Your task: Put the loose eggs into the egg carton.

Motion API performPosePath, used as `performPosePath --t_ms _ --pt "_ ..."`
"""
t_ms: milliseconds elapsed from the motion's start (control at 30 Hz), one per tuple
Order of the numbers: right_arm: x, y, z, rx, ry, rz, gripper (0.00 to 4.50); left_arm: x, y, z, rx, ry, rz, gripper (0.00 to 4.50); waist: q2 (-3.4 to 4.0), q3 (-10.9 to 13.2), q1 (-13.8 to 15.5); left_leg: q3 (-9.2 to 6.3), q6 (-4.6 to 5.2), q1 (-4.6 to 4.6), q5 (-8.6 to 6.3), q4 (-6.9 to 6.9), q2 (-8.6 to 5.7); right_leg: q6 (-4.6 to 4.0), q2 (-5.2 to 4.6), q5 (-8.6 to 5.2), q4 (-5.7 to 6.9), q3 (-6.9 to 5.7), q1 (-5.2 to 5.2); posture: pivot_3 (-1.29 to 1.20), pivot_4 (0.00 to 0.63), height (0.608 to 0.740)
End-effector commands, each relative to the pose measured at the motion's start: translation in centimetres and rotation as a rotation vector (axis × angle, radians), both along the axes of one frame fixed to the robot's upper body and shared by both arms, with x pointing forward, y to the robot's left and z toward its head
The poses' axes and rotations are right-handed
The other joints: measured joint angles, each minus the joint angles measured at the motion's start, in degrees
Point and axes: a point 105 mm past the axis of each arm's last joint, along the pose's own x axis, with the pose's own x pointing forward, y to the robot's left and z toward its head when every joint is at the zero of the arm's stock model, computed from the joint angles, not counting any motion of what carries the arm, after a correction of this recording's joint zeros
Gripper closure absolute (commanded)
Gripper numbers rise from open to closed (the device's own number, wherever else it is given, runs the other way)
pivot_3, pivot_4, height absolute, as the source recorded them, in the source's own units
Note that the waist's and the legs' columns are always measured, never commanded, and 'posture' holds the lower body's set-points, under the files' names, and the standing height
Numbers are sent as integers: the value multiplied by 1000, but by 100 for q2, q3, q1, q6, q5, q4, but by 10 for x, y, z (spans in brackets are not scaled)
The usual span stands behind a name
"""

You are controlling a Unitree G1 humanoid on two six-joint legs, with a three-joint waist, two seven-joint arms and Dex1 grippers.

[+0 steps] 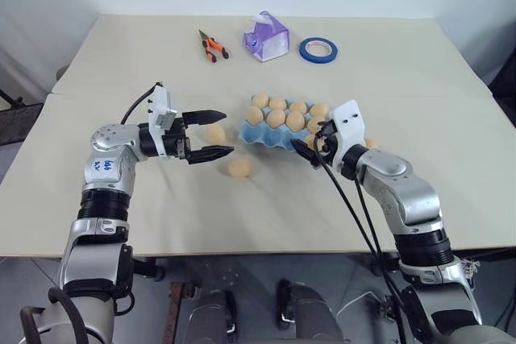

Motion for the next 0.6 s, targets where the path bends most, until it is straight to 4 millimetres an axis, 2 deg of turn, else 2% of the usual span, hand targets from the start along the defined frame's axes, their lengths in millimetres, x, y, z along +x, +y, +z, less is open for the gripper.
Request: performPosePath --t_ms 33,200,300,500,600 --pt "-9 -9 23 6 -69 2 35 -1 2 12 -18 -44 0 0 0 0 0 0 0 0 0 0 0 0 0 0 0 0 0 0 150 740" --pt "-39 -32 37 36 -73 43 35 -1 3 12 -21 -44 2 0 0 0 22 -4 3 -3 -3 -2 0 0 -4 0 -4 1 0 0 150 740" --pt "-58 -55 35 3 -68 30 35 0 5 11 -19 -40 7 0 0 0 46 -7 10 -6 -7 -1 -4 0 -2 0 -10 -3 2 0 150 740" --pt "-91 -109 12 -124 -16 -74 35 4 16 10 -13 -33 46 0 -1 0 56 -6 35 0 -22 0 -4 2 -2 1 -38 -7 6 0 150 740" --pt "-117 -142 -2 -165 20 -140 35 7 22 9 -14 -29 71 0 -1 0 104 -8 34 3 -22 -1 -2 1 1 1 -36 -9 7 0 150 740"
